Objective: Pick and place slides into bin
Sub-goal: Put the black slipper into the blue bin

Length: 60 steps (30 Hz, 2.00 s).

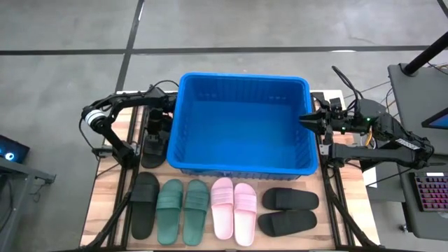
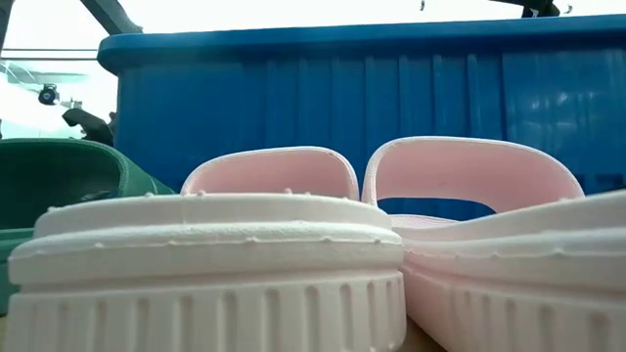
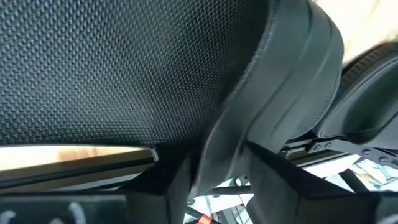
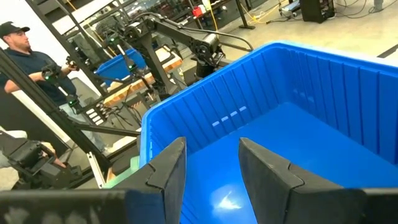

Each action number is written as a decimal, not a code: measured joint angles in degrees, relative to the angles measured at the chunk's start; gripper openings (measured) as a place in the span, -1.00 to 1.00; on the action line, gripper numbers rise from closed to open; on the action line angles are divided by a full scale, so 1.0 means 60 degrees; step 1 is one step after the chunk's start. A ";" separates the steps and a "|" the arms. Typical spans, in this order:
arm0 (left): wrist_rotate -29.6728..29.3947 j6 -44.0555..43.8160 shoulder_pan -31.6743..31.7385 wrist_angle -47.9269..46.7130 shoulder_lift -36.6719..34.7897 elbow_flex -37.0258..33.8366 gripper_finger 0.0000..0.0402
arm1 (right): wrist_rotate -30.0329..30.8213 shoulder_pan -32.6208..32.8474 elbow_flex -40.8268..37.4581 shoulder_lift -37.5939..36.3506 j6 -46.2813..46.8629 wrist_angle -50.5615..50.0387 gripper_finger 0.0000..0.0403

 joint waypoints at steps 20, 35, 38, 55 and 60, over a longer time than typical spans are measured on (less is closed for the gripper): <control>0.0310 -0.0258 -0.0005 -0.1053 -0.0463 0.0022 -0.99 | 0.0000 0.0000 0.0000 0.0000 -0.0083 0.0000 -0.31; 0.0078 -0.2053 -0.0005 -0.1809 -0.0734 0.0835 -1.00 | 0.0004 0.0000 0.0000 0.0000 -0.0139 0.0033 -0.31; -0.0219 -0.2075 -0.0005 -0.1854 -0.0981 0.1033 -1.00 | 0.0001 0.0003 0.0000 0.0000 -0.0142 0.0035 -0.31; -0.1235 -0.2753 -0.0001 -0.1879 -0.2758 0.2674 -1.00 | 0.0004 0.0000 -0.0003 0.0000 -0.0171 0.0040 -0.31; -0.2362 -0.2799 -0.0001 -0.1896 -0.3216 0.3289 -1.00 | 0.0004 0.0000 -0.0003 0.0001 -0.0141 0.0040 -0.31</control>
